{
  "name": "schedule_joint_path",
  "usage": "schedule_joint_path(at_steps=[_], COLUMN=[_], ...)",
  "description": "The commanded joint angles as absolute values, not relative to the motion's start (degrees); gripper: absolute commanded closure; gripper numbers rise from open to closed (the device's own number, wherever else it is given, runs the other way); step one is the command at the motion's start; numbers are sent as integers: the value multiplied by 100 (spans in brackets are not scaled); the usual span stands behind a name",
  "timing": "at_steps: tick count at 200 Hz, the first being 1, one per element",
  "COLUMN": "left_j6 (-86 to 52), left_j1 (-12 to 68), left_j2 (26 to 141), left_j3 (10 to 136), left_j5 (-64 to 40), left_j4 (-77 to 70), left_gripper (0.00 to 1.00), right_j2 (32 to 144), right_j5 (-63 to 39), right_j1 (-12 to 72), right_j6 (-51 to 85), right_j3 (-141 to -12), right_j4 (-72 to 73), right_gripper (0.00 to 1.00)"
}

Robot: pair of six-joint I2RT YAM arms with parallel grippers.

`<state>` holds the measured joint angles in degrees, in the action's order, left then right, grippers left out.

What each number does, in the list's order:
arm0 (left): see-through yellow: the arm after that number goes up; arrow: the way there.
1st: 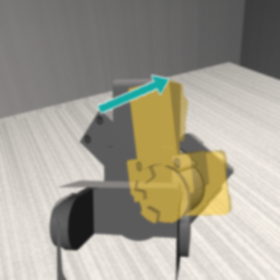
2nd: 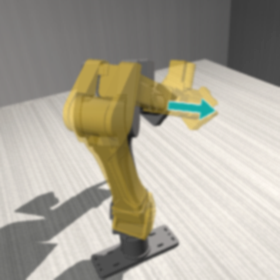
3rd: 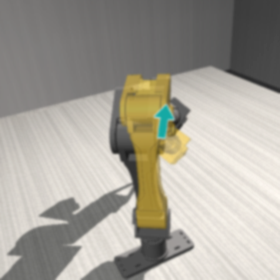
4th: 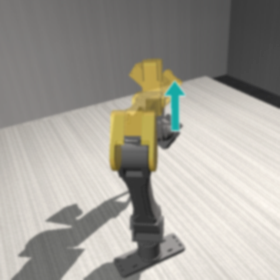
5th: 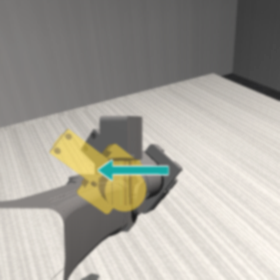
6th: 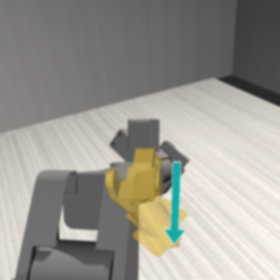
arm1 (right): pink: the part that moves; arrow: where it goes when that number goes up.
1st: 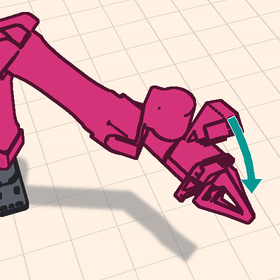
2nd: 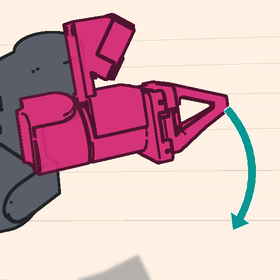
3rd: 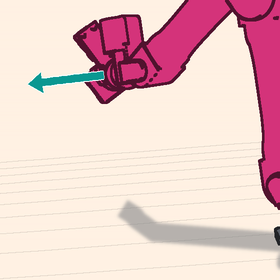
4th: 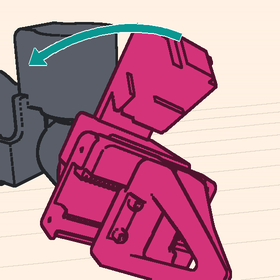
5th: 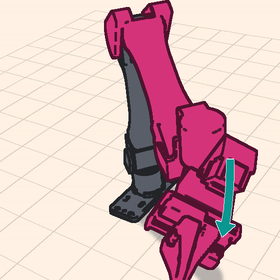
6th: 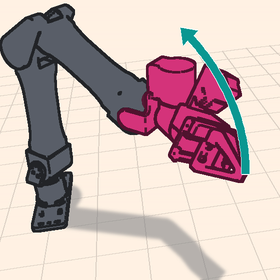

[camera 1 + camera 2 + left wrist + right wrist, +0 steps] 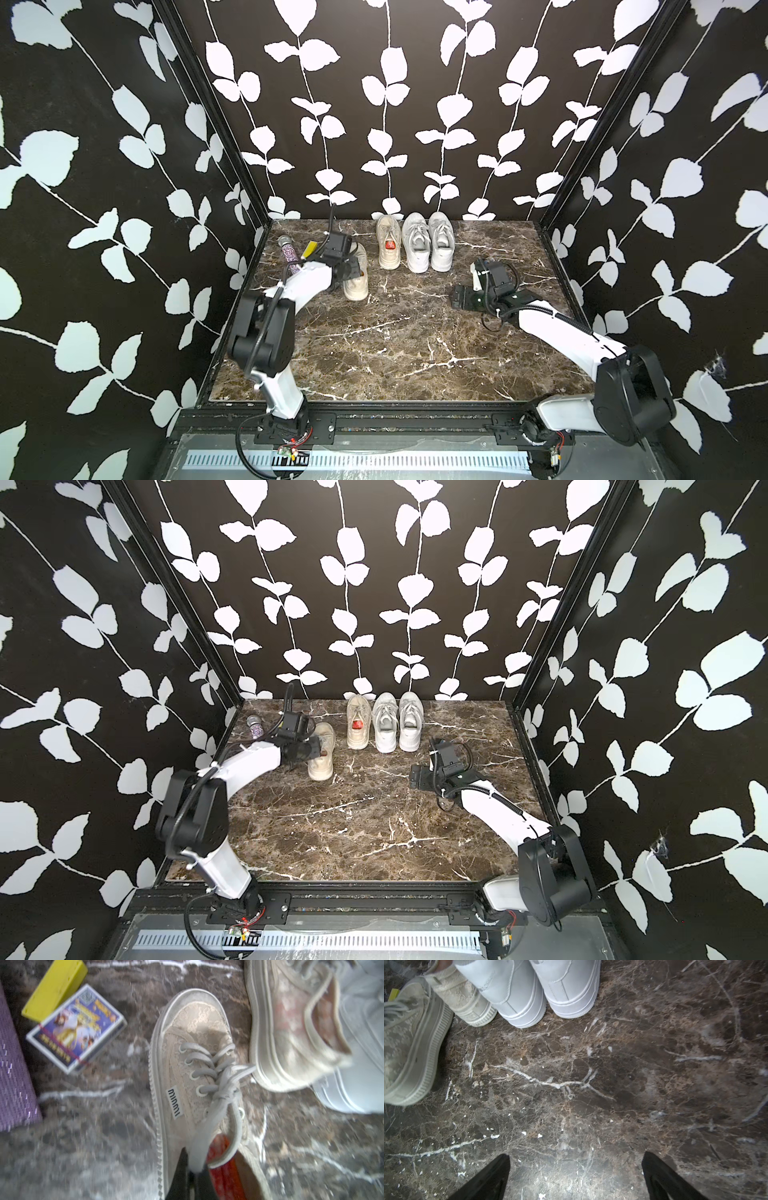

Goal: Remove the insole from the shoe
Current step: Move the shoe to the center of the board.

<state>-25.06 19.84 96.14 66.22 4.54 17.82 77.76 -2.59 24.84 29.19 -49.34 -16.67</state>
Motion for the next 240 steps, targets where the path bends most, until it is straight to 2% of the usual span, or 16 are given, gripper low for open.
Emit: schedule_joint_path(at_steps=[1, 51, 104, 123, 158, 182, 211, 240], left_j6=[-2782, -3468, -4166, -4264, -4378, -4327, -4021, -3469], left_j1=[2392, 3614, 4972, 5208, 5283, 5282, 5282, 5283], left_j2=[8809, 7589, 7579, 7856, 8240, 8056, 7661, 7335], left_j3=[6148, 4977, 4623, 4672, 4604, 4416, 4173, 3883], left_j5=[516, 1158, 1283, 990, 419, 639, 923, 664], left_j4=[1624, 1685, 862, 518, 7, 111, 296, 74], left_gripper=[100, 100, 100, 88, 80, 69, 51, 47], right_j2=[7646, 7737, 7754, 7735, 7857, 7987, 8067, 8088], right_j5=[-281, -192, -119, -73, -68, -146, -174, -109], right_j1=[2643, 3159, 3671, 3842, 4080, 4190, 4341, 4512], right_j6=[3045, 3346, 3664, 3812, 4095, 4182, 4058, 3756], right_j3=[-4979, -4874, -4861, -4860, -4825, -4877, -4968, -5201], right_j4=[-1727, -1539, -1468, -1449, -1259, -1193, -1162, -1487], right_gripper=[3, 5, 10, 12, 15, 18, 18, 22])
